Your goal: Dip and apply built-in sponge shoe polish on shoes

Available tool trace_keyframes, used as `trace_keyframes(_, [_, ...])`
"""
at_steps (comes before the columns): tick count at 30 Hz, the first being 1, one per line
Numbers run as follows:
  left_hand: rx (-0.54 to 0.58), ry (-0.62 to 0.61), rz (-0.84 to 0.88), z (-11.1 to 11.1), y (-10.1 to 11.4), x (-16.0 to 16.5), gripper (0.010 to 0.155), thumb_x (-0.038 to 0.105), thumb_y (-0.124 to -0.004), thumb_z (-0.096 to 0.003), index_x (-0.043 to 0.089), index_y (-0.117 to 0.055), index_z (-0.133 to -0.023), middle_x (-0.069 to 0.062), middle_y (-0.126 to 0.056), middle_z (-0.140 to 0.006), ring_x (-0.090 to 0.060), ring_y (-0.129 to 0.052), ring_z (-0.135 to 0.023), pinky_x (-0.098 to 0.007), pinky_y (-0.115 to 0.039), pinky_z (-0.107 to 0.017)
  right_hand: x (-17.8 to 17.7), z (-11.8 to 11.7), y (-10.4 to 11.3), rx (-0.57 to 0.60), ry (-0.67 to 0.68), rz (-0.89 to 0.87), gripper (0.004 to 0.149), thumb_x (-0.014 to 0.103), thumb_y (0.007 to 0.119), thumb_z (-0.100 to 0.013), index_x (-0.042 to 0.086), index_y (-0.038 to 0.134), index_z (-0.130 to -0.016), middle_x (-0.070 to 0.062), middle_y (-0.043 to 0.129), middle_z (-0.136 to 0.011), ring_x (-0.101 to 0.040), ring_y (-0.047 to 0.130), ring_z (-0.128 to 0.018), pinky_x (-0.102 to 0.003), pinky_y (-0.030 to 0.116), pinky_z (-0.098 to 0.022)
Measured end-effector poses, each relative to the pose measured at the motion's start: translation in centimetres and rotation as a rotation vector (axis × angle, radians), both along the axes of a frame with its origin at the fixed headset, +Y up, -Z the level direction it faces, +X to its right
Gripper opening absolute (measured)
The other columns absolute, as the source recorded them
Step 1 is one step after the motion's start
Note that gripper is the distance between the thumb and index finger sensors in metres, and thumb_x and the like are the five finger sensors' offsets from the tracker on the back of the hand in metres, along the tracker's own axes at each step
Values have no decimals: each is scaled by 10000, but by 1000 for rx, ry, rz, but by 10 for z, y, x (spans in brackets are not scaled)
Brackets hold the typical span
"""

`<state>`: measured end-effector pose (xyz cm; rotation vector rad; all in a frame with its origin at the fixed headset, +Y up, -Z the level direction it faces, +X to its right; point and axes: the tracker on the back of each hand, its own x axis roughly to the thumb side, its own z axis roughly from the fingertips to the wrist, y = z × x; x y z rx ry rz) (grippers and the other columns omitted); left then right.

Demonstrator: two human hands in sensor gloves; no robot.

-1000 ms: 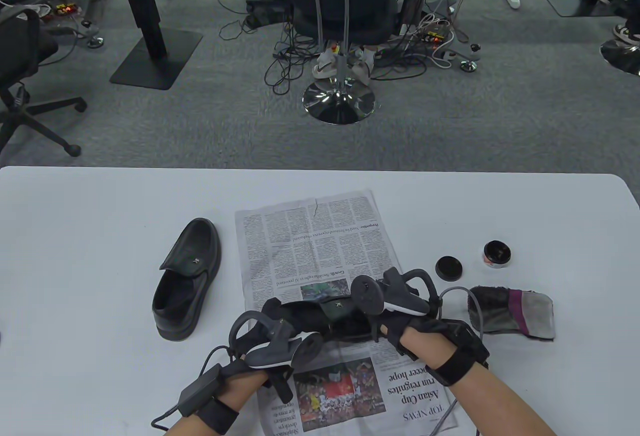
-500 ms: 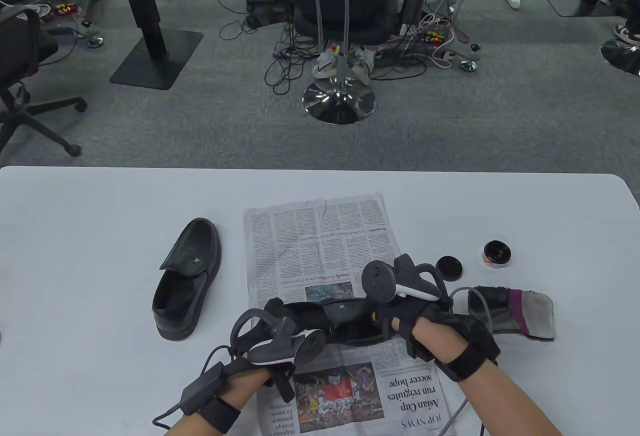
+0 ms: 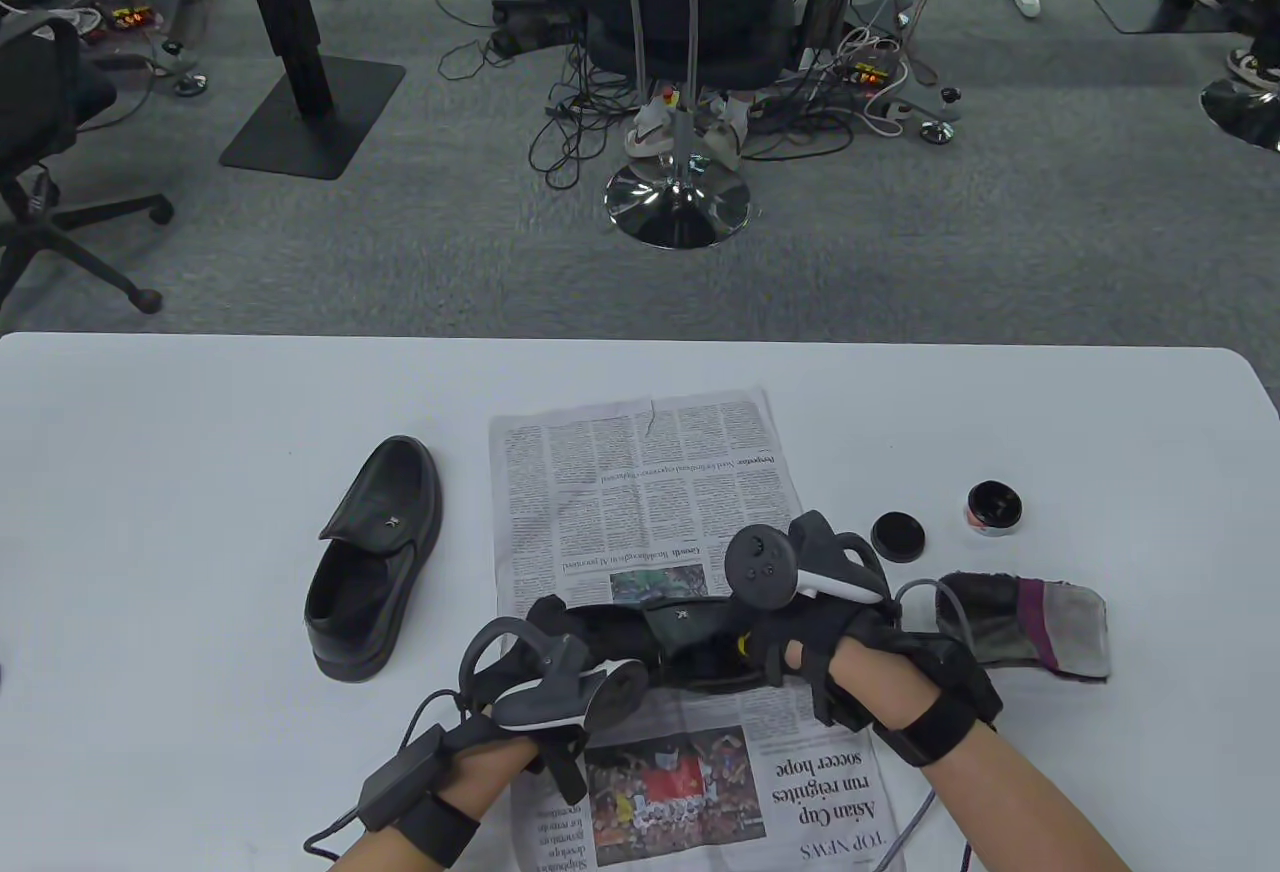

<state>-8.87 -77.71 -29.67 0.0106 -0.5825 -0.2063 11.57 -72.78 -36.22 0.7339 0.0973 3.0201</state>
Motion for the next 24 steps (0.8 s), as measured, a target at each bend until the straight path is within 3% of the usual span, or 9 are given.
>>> trace_keyframes(1, [3,-2,2,0,0,0,332,653,-823,-372,432,-860,-617,164,-946,-392,-107,-919,-436,-581,-659,-686,-4,3,-6,22,17,11,443,294,965,-319,191,932,-749,-91,967,-647,-202,1112,-358,-462,946,-401])
trace_keyframes(3, [3,-4,-6,0,0,-1,332,655,-824,-369,433,-859,-613,164,-947,-390,-107,-920,-437,-582,-658,-687,-12,12,-12,-161,103,-56,458,288,948,-337,189,907,-783,-110,936,-690,-207,1090,-387,-469,933,-426])
trace_keyframes(6, [2,-8,-2,0,0,-1,333,654,-827,-369,431,-861,-613,163,-947,-390,-109,-919,-437,-582,-657,-687,-13,9,-6,-246,169,-267,453,284,949,-339,200,906,-782,-96,941,-689,-201,1099,-393,-461,940,-430])
trace_keyframes(10, [14,4,1,0,0,0,333,654,-824,-370,430,-861,-612,164,-946,-386,-107,-920,-432,-583,-662,-683,-18,17,-12,-12,93,-276,431,276,939,-336,189,925,-759,-105,954,-665,-201,1104,-364,-468,944,-408])
trace_keyframes(15, [10,0,-1,0,0,-1,333,656,-823,-372,432,-859,-615,165,-946,-389,-107,-920,-435,-582,-659,-685,-26,25,-8,-130,151,-459,422,267,953,-334,184,935,-747,-108,959,-656,-217,1107,-361,-481,942,-409])
trace_keyframes(17, [15,6,-2,1,0,1,332,655,-822,-372,430,-859,-614,165,-946,-387,-107,-921,-432,-583,-662,-683,-24,22,-10,115,92,-321,425,278,940,-338,191,928,-754,-102,959,-658,-199,1113,-362,-466,950,-406])
trace_keyframes(18, [15,6,-2,0,0,1,332,655,-822,-372,431,-859,-614,165,-946,-387,-107,-921,-432,-583,-663,-682,-28,23,-12,97,118,-240,431,305,924,-342,206,917,-762,-87,958,-658,-165,1116,-366,-439,963,-405])
trace_keyframes(22, [16,0,4,1,0,-1,334,657,-823,-371,431,-860,-614,165,-946,-387,-108,-921,-433,-584,-660,-684,-28,23,-7,-220,206,-523,434,281,943,-334,193,924,-758,-101,954,-665,-199,1109,-377,-459,948,-421])
trace_keyframes(24, [15,3,-3,1,0,0,332,655,-823,-375,429,-860,-615,164,-946,-388,-108,-920,-434,-584,-660,-685,-22,20,-4,-83,98,-458,430,255,952,-340,177,928,-762,-120,957,-668,-228,1114,-387,-481,937,-423])
